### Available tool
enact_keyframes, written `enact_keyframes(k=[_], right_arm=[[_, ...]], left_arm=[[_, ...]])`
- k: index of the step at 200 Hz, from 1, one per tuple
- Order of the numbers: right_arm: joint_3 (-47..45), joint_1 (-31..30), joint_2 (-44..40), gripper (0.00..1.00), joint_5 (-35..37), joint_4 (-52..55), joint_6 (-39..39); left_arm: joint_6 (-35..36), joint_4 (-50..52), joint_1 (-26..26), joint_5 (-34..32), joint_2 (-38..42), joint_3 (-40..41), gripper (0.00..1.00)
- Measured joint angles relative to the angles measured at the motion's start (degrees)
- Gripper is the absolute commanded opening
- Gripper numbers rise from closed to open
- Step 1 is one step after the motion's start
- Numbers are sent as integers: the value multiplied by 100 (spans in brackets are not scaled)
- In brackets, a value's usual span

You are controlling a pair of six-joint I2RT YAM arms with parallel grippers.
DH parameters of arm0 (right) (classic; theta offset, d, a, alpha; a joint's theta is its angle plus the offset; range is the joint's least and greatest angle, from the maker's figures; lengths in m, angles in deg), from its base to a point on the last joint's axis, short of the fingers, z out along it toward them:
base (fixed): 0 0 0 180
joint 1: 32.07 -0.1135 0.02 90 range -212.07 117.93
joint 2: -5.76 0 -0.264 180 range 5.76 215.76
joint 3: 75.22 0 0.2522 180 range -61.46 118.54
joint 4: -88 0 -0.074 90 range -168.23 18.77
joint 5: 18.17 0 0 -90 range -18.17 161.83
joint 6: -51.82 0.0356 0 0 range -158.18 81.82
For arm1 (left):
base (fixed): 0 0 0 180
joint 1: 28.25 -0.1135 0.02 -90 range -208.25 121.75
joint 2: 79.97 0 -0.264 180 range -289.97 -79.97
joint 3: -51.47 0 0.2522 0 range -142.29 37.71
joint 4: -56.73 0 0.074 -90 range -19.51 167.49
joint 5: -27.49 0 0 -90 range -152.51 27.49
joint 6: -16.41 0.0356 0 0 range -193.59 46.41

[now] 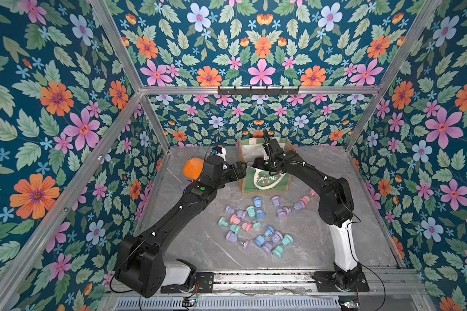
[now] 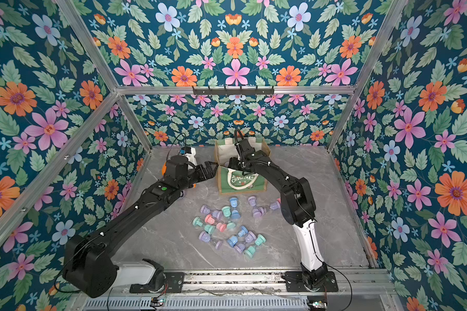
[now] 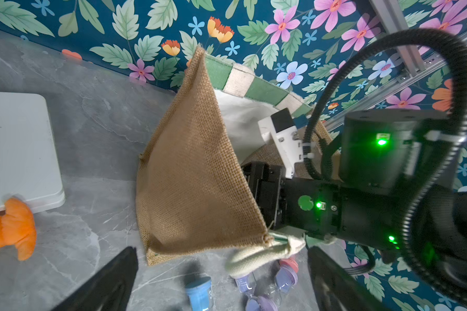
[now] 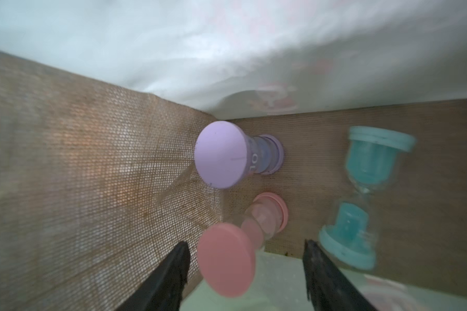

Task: Put the hourglass into the canvas bag
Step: Place the hourglass in the canvas bag, then pick up the hourglass from the center of the board.

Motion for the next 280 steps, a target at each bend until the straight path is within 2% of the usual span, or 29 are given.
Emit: enact_keyframes(k=[39,106,161,193,221,280], right_arm=[[83,9,-380,78,269,212,-76],[7,-83,-1399,83,291,402,-166],[-210,-603,-2402,86,765,1001,-492],[-922,-979,-3143,86,1196,1438,-551],[-1692,-1222,-3744,86,1692,1773,-439],[-3974,-1314,-4933,86,2188,1827,723]], left_arm=[[2,42,0,2,74,-24,100],[26,219,0,92,396,-2,100],[48,382,9,140,925,328,100],[48,514,122,181,1255,658,100],[48,592,424,116,1495,914,100],[11,654,1235,-518,1670,1294,100]])
